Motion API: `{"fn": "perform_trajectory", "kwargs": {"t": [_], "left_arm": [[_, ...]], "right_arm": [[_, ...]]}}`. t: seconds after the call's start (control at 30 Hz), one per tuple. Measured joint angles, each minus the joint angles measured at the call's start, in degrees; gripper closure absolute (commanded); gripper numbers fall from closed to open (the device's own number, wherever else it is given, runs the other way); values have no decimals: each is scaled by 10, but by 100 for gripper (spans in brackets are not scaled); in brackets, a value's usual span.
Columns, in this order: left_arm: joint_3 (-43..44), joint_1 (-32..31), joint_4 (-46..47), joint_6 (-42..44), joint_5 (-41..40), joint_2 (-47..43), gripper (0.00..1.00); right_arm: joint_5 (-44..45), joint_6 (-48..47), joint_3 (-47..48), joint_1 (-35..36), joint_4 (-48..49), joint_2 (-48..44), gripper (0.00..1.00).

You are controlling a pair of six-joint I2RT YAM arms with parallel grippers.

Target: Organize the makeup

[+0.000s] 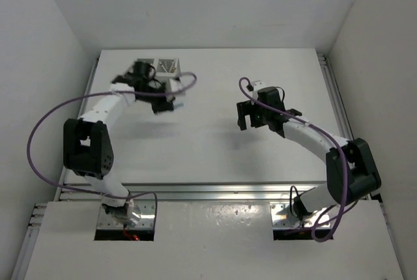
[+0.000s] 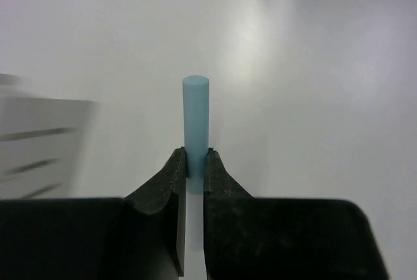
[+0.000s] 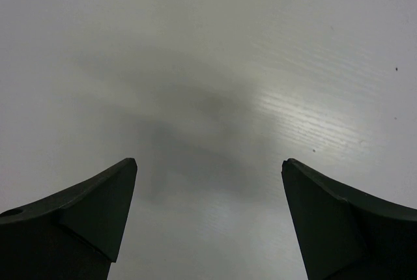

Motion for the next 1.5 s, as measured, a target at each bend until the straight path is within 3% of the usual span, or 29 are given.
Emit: {"fn": "perform_trajectory", "kwargs": {"t": [0.1, 0.2, 0.3, 0.37, 0.57, 0.87, 0.9, 0.97, 1.0, 1.03, 1.13, 1.27, 1.5], "left_arm": [[169, 91, 41, -86, 125, 39, 100], [245, 180, 156, -214, 202, 64, 100], [250, 230, 367, -394, 226, 89, 100], [253, 238, 469, -470, 226, 119, 100], [266, 232, 617, -589, 221, 237, 100], [249, 231, 698, -632, 212, 302, 100], [246, 231, 703, -632, 211, 302, 98], [242, 232, 710, -628, 210, 302, 77], [240, 232, 711, -626, 210, 302, 77], [239, 232, 709, -623, 210, 302, 65], [232, 233, 696, -600, 211, 302, 54], [217, 236, 661, -574, 211, 302, 46], [242, 257, 587, -573, 172, 299, 45]], "right_arm": [[-10, 0, 34, 0, 9, 27, 6], [-19, 0, 57, -1, 22, 47, 6], [-27, 0, 75, -2, 34, 69, 6], [-32, 0, 84, -4, 38, 81, 6], [-42, -6, 141, -13, 41, 139, 6], [-54, -8, 229, -19, 34, 200, 6], [-57, -8, 232, -19, 33, 202, 6], [-61, -8, 233, -19, 30, 205, 5], [-62, -8, 233, -19, 28, 205, 5], [-63, -9, 233, -19, 27, 205, 4], [-63, -9, 233, -19, 25, 205, 3], [-63, -10, 233, -19, 25, 205, 1], [-53, -16, 201, -23, 20, 177, 1]]}}
